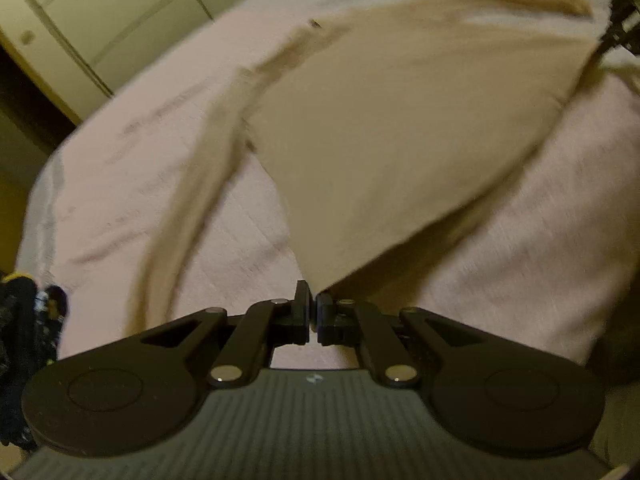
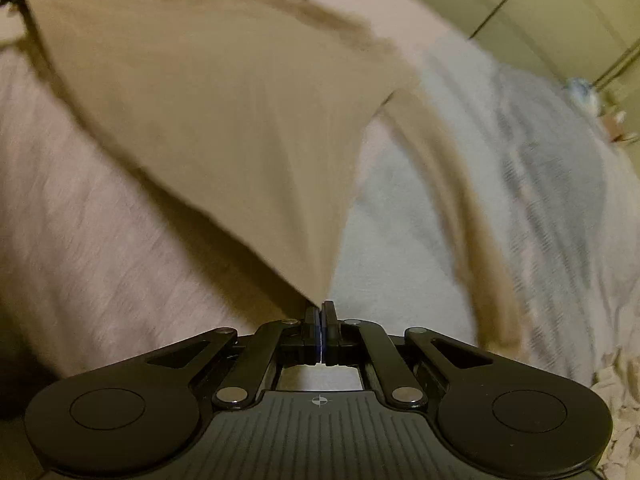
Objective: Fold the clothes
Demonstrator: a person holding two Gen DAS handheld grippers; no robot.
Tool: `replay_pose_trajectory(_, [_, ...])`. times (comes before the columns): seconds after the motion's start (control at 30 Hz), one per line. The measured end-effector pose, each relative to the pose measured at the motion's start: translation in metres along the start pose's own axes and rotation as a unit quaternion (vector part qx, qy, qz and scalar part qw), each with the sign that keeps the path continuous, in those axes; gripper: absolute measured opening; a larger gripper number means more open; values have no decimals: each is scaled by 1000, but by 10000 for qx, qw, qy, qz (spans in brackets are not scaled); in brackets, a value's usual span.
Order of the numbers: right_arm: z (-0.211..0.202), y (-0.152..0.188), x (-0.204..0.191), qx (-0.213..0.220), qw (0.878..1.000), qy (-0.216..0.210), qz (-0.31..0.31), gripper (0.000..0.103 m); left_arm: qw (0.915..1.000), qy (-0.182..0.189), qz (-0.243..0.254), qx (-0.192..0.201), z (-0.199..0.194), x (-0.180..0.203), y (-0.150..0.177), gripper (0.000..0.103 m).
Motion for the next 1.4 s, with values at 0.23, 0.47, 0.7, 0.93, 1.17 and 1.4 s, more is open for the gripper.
replay_pose_trajectory(0.23, [26, 16, -24, -713, 9968, -301, -198, 0, 9987, 75, 456, -217, 30, 22, 8, 1])
replay_pose_trajectory(0.47, [18, 6, 30, -1117, 9913, -9, 691, 42, 9941, 944, -147, -508, 2, -16, 2, 9])
replay_pose_trajectory(0.7, [28, -68, 93, -676, 9776, -305, 1970, 51, 9793, 1134, -1663, 192, 35, -123, -77, 11])
replay_pose_trajectory(0.93, [75, -176, 125, -245, 9757, -780, 2032, 51, 9669, 1417, -2033, 609, 131, -198, -204, 23])
replay_pose_trajectory(1.17, [132, -310, 189, 642, 9654, -1375, 2120, 51, 9648, 1575, -1975, 732, 212, -235, -306, 31])
replay_pose_trajectory(1.4, [200, -401, 232, 732, 9530, -2115, 2042, 51, 9588, 2098, -1858, 462, 269, -241, -342, 33])
Point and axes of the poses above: each gripper's, at about its wrist camera, not at the fingertips, and z roughly the way its jaws point, x to its right, y to its underside, the point moved 9 cm from there along z, roughly the way its jaws point, and after that the axes turned 9 degrees about -x, right-handed, at the moved point
